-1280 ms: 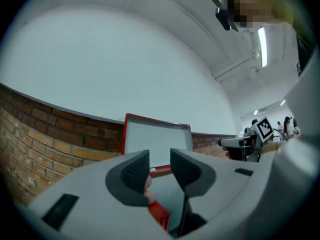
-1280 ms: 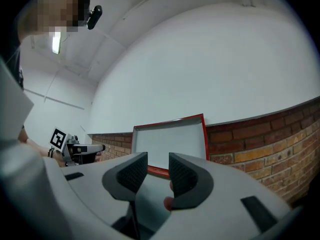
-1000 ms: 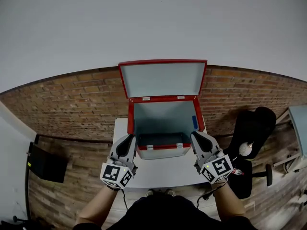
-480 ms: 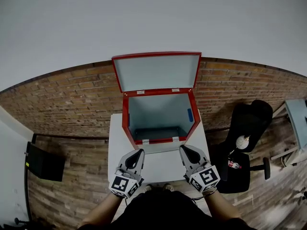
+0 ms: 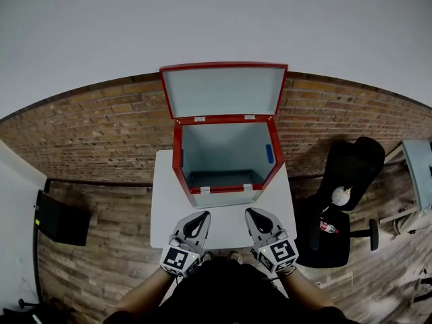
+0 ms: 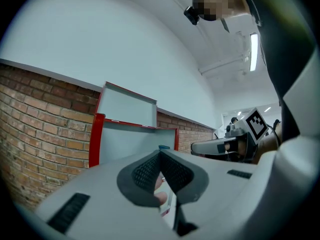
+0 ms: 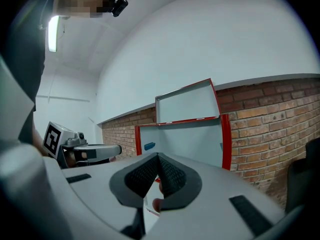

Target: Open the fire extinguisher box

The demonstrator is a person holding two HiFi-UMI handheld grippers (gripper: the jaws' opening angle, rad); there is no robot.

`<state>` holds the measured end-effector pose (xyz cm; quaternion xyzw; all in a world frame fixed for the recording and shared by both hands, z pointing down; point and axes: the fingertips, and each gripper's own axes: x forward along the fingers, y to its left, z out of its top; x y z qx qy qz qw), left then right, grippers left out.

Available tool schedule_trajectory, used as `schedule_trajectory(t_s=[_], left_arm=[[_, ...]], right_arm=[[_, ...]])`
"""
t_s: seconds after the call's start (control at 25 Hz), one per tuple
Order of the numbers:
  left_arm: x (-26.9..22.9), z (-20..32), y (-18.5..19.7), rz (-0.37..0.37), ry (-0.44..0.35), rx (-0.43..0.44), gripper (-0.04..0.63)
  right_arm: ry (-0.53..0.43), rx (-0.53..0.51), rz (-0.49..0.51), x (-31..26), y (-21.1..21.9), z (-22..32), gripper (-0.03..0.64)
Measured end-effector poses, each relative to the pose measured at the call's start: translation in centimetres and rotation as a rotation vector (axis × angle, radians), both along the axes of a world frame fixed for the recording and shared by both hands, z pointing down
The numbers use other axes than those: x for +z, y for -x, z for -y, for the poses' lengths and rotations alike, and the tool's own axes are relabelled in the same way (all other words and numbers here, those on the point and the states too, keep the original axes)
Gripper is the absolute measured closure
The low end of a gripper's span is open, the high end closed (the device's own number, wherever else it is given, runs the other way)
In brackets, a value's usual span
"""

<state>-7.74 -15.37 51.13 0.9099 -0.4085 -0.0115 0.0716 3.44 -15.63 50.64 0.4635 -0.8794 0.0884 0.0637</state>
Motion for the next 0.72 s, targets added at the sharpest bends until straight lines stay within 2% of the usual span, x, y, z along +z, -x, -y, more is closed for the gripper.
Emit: schedule_trajectory(t_s=[0.28,0.72], left_arm=[[0.45,-0.57,-0.54,0.011,0.003,0.010,0.572],[0.24,-0.02,-0.08,0.038,0.003,-0.021,0.572]], right_arm=[[-0.023,-0.009,-0.002,0.90,0.49,-0.05,0.598],[-0.038,-0.012,-0.019,0.75,-0.07,0.32,0.598]])
